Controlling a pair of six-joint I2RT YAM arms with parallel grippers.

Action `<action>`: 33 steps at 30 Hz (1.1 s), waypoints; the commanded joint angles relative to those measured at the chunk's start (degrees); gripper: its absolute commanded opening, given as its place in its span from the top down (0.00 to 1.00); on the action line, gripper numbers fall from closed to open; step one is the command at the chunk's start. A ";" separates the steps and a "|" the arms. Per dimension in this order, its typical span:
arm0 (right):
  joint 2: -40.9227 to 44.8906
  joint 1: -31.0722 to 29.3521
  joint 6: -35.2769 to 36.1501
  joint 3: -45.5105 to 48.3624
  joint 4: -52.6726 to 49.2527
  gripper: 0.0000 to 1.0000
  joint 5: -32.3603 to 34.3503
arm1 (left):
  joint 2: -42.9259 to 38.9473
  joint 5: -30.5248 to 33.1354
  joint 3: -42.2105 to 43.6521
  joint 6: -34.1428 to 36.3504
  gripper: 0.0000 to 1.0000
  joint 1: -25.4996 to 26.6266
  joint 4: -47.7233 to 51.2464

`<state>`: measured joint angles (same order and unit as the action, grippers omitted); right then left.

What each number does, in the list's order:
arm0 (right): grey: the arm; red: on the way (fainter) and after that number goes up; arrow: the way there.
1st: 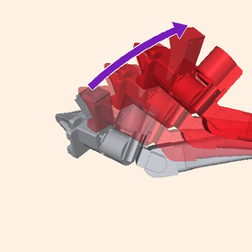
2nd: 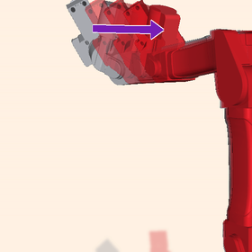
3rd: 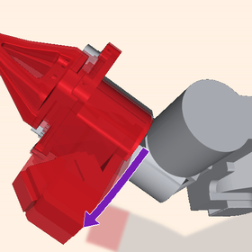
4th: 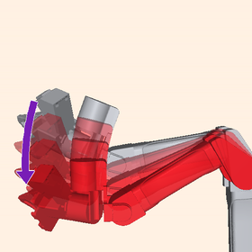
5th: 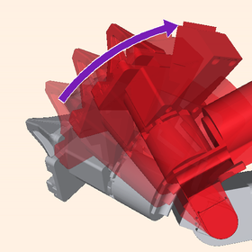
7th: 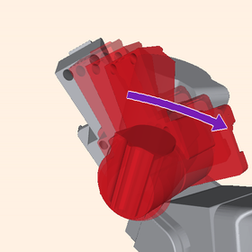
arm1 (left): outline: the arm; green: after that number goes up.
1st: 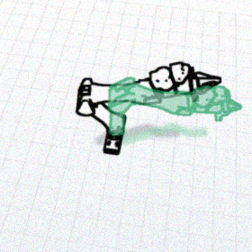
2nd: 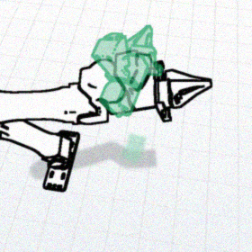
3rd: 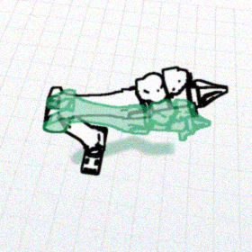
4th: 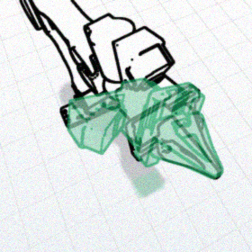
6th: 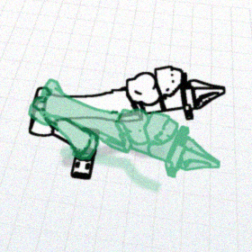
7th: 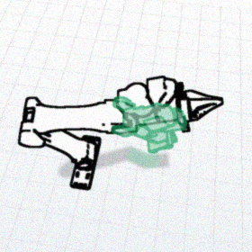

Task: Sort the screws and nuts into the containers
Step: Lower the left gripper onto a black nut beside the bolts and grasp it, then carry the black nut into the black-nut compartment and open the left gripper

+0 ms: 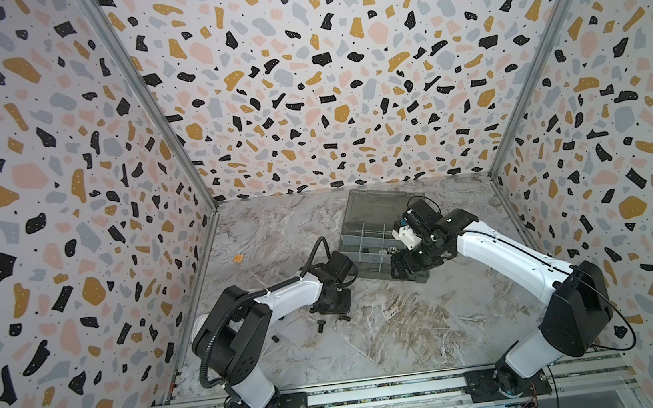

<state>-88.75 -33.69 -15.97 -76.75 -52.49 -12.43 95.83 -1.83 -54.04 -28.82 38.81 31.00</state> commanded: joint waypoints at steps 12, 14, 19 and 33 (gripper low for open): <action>1.76 0.55 0.15 -0.73 -1.52 0.08 0.56 | 2.36 0.61 -0.90 2.05 0.78 0.00 0.15; 1.57 0.51 0.25 -1.27 -1.65 0.08 0.69 | 2.12 0.57 -1.88 2.32 0.80 -0.02 1.34; 1.24 0.85 0.41 -2.25 -1.79 0.08 0.71 | 0.35 0.65 -6.22 3.86 0.82 0.03 5.38; 3.47 3.95 0.82 -1.06 -1.21 0.08 0.80 | 8.90 3.69 -31.15 9.85 0.82 -0.04 15.06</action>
<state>-88.51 -30.57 -15.90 -77.10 -52.71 -12.27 101.12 0.60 -80.31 -21.76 38.76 42.96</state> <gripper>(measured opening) 0.924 0.194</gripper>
